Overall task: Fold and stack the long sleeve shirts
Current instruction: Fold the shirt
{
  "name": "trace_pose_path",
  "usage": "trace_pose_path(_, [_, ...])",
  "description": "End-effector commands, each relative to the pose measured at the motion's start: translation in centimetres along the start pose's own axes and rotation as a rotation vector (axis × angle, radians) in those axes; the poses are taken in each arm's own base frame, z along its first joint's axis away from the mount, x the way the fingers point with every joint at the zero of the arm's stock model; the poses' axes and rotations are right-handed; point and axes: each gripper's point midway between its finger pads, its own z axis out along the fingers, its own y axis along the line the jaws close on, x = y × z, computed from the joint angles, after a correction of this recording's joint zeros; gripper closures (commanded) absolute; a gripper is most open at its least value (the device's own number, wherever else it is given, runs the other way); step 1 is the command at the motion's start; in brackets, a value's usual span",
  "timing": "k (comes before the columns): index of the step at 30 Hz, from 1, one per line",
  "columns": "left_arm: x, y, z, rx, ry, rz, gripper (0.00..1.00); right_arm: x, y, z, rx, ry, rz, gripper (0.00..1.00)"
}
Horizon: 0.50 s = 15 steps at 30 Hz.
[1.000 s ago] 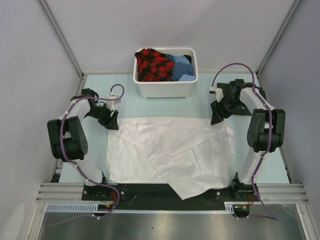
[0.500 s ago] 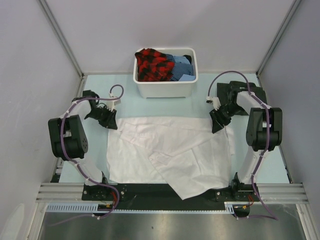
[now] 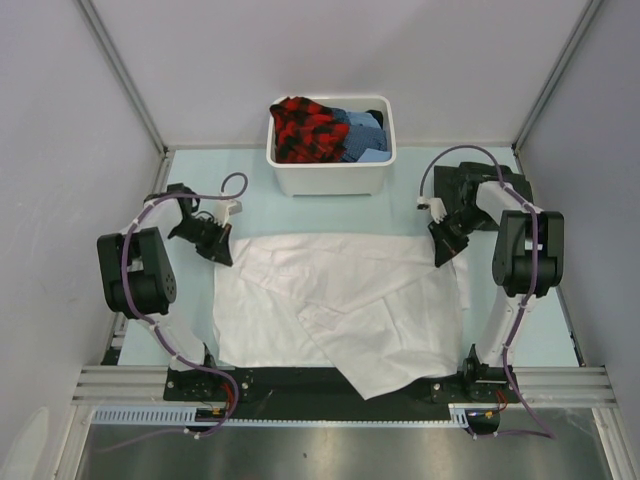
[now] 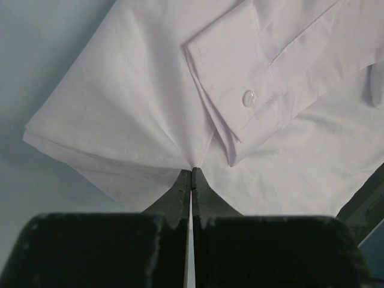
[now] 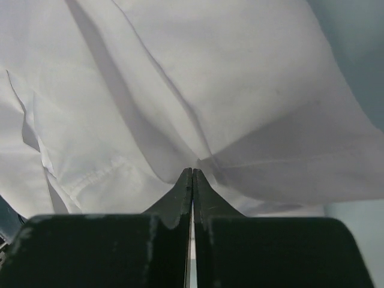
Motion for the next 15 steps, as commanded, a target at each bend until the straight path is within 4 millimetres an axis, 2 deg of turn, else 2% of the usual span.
trace_pose_path(1, [-2.2,-0.4,-2.8,-0.031,-0.041,0.023,1.0,-0.9,-0.7,-2.2,0.023,-0.019,-0.033,1.0])
trace_pose_path(6, [-3.6,-0.5,-4.2,-0.024,-0.045,0.015,1.0,-1.1,-1.3,-3.7,0.034,-0.024,-0.028,1.0])
trace_pose_path(9, [-3.3,-0.8,-3.7,0.004,-0.032,-0.007,1.0,-1.5,-1.1,-3.9,0.013,-0.04,-0.028,1.0])
trace_pose_path(10, [-3.0,-0.8,-3.5,0.007,-0.025,-0.011,1.0,-1.6,-0.8,-3.7,0.002,-0.045,-0.024,0.96])
trace_pose_path(11, [-2.9,-0.5,-3.3,0.0,-0.023,-0.012,1.0,-2.1,-0.3,-3.5,-0.01,-0.056,-0.026,0.82])
trace_pose_path(13, [-2.5,-0.5,-2.7,0.007,-0.014,-0.034,1.0,-2.8,0.2,-3.3,-0.01,-0.074,-0.033,0.65])
trace_pose_path(14, [-2.5,-0.4,-2.6,0.008,-0.015,-0.037,1.0,-3.3,0.9,-3.0,-0.024,-0.082,-0.049,0.5])
trace_pose_path(15, [-2.4,-0.4,-2.5,0.011,-0.012,-0.043,0.99,-3.6,1.2,-2.9,-0.025,-0.087,-0.05,0.47])
